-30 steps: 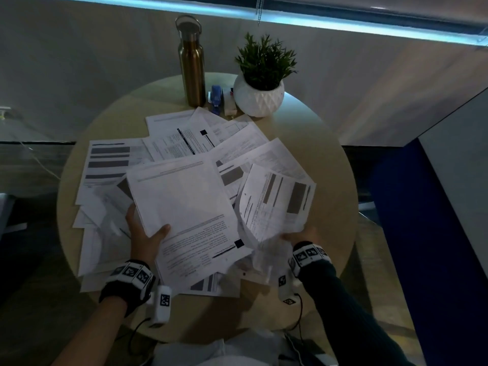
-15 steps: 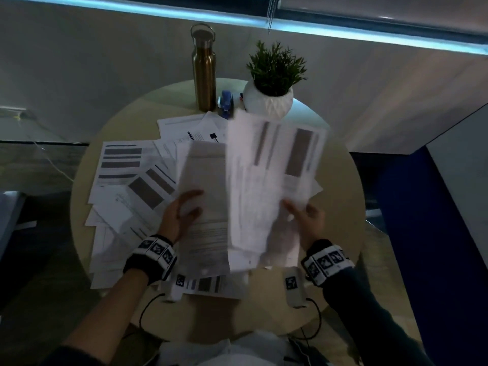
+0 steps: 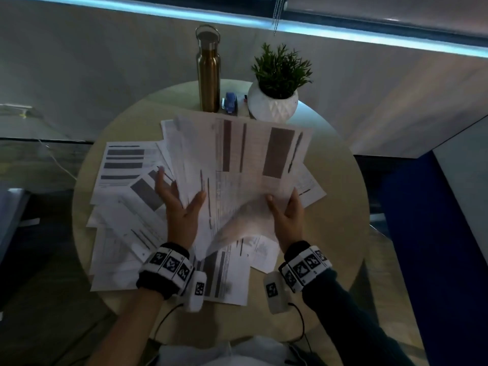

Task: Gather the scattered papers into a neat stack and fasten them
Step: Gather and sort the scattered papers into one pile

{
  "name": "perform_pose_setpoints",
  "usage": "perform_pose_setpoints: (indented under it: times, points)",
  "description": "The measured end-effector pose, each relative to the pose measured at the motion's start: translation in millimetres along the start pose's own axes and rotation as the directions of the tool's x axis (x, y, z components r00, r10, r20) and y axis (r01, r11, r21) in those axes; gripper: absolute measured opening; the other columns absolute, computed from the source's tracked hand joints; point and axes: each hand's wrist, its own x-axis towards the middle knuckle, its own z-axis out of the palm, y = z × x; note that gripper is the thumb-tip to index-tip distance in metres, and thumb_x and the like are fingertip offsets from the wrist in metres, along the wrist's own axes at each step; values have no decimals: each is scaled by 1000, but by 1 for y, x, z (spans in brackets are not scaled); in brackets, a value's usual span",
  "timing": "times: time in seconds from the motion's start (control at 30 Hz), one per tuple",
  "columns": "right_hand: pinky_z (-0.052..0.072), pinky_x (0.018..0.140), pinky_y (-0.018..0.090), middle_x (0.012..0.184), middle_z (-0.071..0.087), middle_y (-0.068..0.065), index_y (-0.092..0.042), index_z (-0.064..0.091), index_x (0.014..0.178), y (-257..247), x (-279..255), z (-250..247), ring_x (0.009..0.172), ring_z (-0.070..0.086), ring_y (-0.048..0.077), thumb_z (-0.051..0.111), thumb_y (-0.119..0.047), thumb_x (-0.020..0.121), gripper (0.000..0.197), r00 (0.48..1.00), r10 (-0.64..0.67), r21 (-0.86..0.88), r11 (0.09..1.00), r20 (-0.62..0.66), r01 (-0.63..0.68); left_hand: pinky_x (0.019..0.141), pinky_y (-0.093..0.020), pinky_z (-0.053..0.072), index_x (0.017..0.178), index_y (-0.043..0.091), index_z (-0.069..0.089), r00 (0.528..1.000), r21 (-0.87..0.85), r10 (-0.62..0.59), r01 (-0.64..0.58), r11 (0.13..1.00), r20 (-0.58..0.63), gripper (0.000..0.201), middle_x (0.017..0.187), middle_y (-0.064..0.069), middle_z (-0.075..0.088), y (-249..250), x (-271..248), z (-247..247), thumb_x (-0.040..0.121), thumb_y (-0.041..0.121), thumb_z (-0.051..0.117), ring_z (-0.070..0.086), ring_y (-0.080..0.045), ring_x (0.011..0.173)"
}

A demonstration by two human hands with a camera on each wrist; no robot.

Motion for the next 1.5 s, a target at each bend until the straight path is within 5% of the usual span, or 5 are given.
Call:
perform_pose_setpoints:
  times: [0.37, 0.6, 0.87, 1.27, 1.5]
  points:
    - [51, 67, 21, 90, 67, 7, -12, 54, 111, 14, 67, -5, 77, 63, 21, 37, -2, 97, 24, 963, 75, -365, 931, 259, 26, 101, -46, 43, 121, 16, 53, 918, 94, -325, 353, 931, -227, 41, 120, -7, 57, -35, -4, -59, 85, -2, 59, 54, -23, 109]
    - [19, 112, 51, 151, 28, 5, -20, 26, 142, 42, 176, -4, 139, 28, 25, 70, -6, 76, 80, 686, 402, -772, 93, 607, 629, 103, -37, 34, 140, 19, 40, 773, -108, -536, 534, 839, -341, 51, 136, -2, 48, -64, -28, -107, 93, 5, 51, 46, -20, 119]
    - [7, 112, 60, 143, 40, 7, -19, 39, 133, 54, 226, 34, 136, 31, 29, 82, -24, 65, 81, 604, 603, -682, -131, 521, 720, 86, -49, 51, 138, 8, 42, 673, -388, -647, 523, 759, -358, 56, 135, -17, 49, -79, -57, -136, 86, 21, 61, 45, -40, 124]
    - [45, 77, 32, 84, 65, 6, -12, 65, 80, 3, 159, -23, 89, 59, 21, 75, -27, 76, 19, 679, 607, -896, 402, 414, 188, 74, -35, 44, 92, 13, 57, 592, -412, -723, 595, 690, -356, 19, 91, -5, 58, -54, -68, -139, 95, 3, 41, 54, -21, 84]
    - [56, 86, 47, 103, 71, 18, -2, 69, 102, 80, 5, 5, 92, 68, 32, 76, -26, 74, 38, 716, 697, -568, 599, 23, -565, 58, -17, 55, 76, 20, 70, 596, -419, -726, 595, 686, -343, 39, 59, 20, 68, -50, -63, -140, 93, -3, 44, 66, -7, 74]
